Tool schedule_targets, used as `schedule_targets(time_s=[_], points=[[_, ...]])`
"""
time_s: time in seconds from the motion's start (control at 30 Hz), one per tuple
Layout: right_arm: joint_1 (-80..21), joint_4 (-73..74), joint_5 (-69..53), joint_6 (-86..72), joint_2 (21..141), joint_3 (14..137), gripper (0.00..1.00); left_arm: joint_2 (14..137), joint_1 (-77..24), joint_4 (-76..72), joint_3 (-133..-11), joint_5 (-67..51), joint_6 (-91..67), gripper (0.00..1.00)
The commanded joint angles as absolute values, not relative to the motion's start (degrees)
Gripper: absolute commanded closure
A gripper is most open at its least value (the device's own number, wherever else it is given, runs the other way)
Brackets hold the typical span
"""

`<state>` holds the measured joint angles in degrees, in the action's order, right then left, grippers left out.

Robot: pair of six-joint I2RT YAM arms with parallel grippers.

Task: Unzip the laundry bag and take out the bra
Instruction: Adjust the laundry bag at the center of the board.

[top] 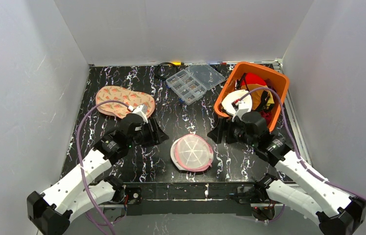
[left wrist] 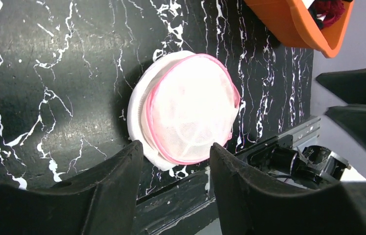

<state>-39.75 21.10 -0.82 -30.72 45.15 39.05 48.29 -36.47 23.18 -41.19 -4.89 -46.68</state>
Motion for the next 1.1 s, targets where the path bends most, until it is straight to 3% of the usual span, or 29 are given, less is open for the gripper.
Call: schedule_targets(time_s=[0.0, 0.13, 0.3, 0.47, 0.8, 1.07], points=[[-39.6, 26.4, -6.1, -24.3, 47.6, 45.9, 0.2, 51.8, -41.3, 25.2, -46.3, -1.4, -42.8, 0.51], [-39.6, 18.0, -7.6, -26.9, 49.1, 42.5, 0.29, 58.8, -49.0, 21.2, -49.4, 1.9, -42.9, 0.53], [-39.6, 7.3, -8.8, -28.5, 50.5, 34.6, 0.29, 63.9, -50.9, 15.9, -49.4, 2.1, -43.4, 0.55], [-40.2, 6.0, -10.2, -27.1, 51.6, 31.3, 0.3, 66.5, -50.9, 12.7, -47.3, 1.4, -41.6, 0.55], [-49.2, 8.7, 0.6, -26.3, 52.2, 32.1, 0.32, 70.8, -51.0, 5.4, -43.9, -3.1, -42.0, 0.56], [-57.5, 3.7, 10.0, -32.6, 55.6, 30.0, 0.36, 75.1, -51.1, 7.7, -43.1, 1.8, -42.9, 0.64]])
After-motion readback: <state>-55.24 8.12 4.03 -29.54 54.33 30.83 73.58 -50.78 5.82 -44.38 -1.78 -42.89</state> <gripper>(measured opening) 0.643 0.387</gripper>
